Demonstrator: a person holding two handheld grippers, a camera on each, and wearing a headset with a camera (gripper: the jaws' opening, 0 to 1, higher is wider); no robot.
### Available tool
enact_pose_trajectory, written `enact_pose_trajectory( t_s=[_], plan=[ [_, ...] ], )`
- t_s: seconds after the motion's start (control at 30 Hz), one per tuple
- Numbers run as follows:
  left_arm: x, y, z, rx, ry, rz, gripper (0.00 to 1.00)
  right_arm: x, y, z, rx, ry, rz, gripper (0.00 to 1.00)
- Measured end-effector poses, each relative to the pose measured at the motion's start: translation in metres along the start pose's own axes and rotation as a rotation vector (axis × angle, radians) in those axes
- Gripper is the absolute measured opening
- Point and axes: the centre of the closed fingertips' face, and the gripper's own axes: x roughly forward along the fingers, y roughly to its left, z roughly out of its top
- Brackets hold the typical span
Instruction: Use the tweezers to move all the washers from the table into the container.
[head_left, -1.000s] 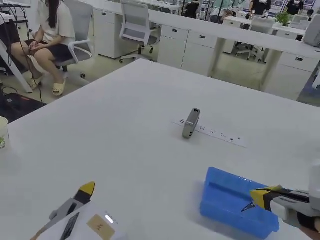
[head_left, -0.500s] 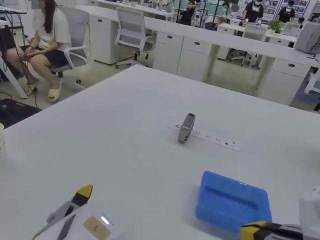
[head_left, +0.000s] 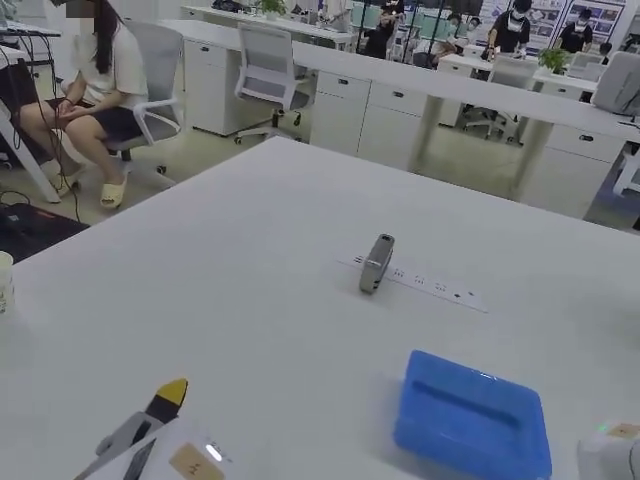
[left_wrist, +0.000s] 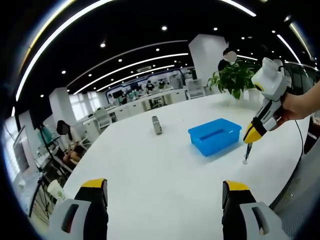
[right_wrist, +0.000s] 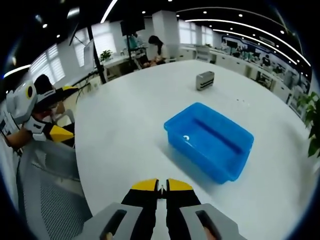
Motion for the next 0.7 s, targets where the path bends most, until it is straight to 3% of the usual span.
enact_pose_trajectory(
  t_s=[0.23,0.5,0.7],
  plan=[
    [0.0004,-0.0005,-0.0005,0.002,0.003,-0.001,0.98,0.0023,0.0005,-0.0024,-0.047,0.01,-0.023,0.02],
    [0.0005,0.0002,-0.001,0.002,0.005,0.002,0.98,0.0032,0.0067,-0.0008,-0.05,0.0,-0.022,0.01],
    [0.0003,0.0001,-0.0004,0.0,0.002,0.0,0.98,0.0002,0.0092,-0.0012,-0.081,0.024,-0.024,0.0]
  ],
)
